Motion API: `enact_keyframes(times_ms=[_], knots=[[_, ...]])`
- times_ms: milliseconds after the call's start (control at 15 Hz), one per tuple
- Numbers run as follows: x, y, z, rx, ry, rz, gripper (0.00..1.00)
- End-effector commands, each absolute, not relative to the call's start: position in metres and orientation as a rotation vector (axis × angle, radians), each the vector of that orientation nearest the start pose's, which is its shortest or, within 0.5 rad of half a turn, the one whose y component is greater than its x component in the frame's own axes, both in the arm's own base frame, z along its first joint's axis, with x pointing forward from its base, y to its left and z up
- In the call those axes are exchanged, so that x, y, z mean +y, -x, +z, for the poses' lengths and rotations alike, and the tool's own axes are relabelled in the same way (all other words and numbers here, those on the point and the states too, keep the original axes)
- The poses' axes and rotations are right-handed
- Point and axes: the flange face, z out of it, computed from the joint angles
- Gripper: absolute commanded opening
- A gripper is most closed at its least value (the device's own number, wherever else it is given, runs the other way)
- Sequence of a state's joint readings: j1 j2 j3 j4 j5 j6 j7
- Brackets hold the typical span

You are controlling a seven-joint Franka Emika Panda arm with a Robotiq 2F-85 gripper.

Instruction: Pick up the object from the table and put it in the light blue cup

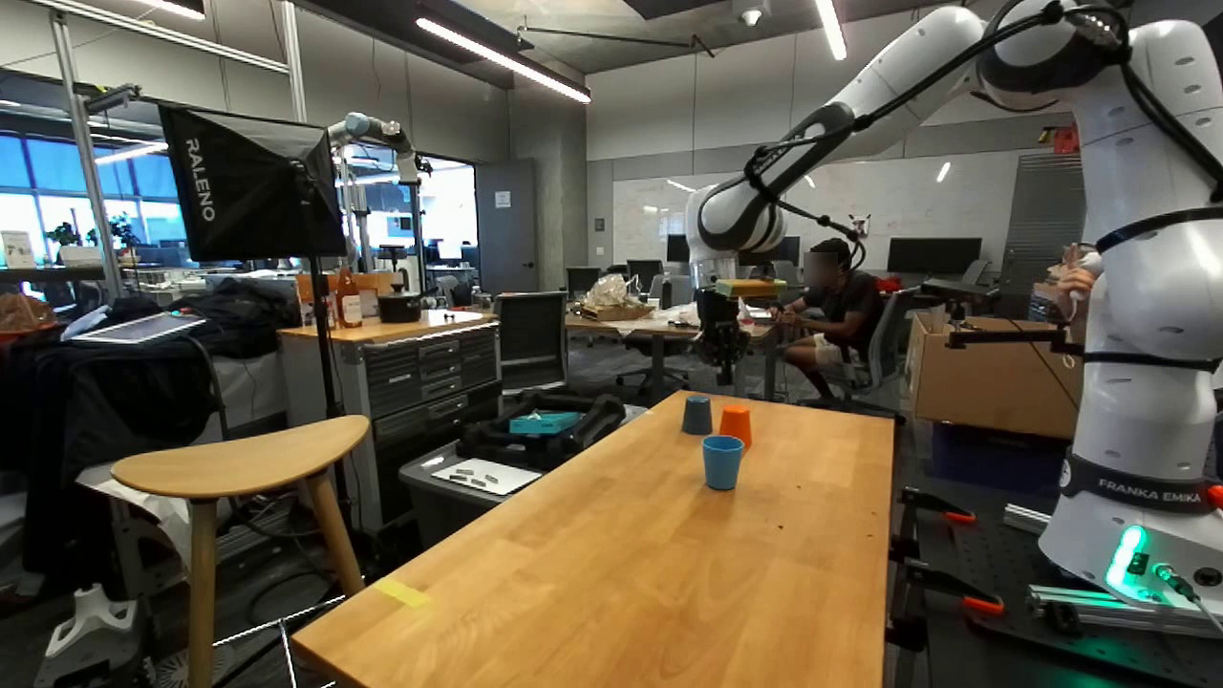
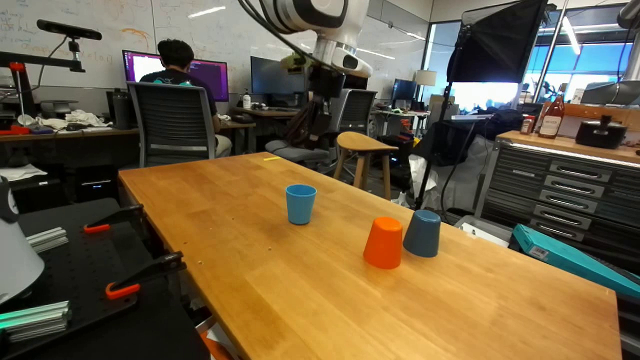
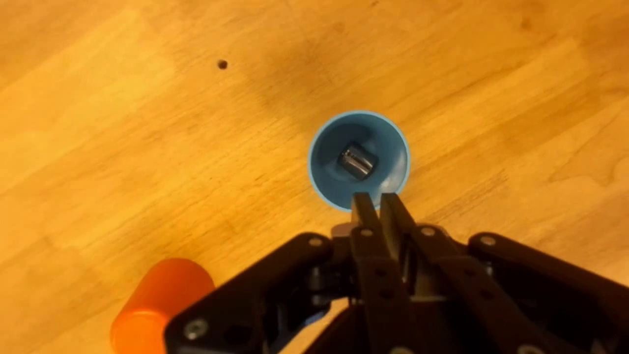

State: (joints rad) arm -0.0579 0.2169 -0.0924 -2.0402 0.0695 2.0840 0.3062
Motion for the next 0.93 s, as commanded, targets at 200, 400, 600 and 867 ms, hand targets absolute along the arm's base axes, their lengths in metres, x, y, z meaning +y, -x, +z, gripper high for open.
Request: enact_keyframes(times_ms=[200, 400, 600, 867], knots=[[-0.084, -0.493, 0.412, 0.256, 3.225, 0.230, 0.66], [-0.086, -0.480, 0.436, 0.039, 3.267, 0.142, 0.90], [-0.085, -0.488, 0.435, 0.091, 3.241, 0.151, 1.00], [-0.085, -0.487, 0.433, 0.087, 3.239, 0.157, 1.00]])
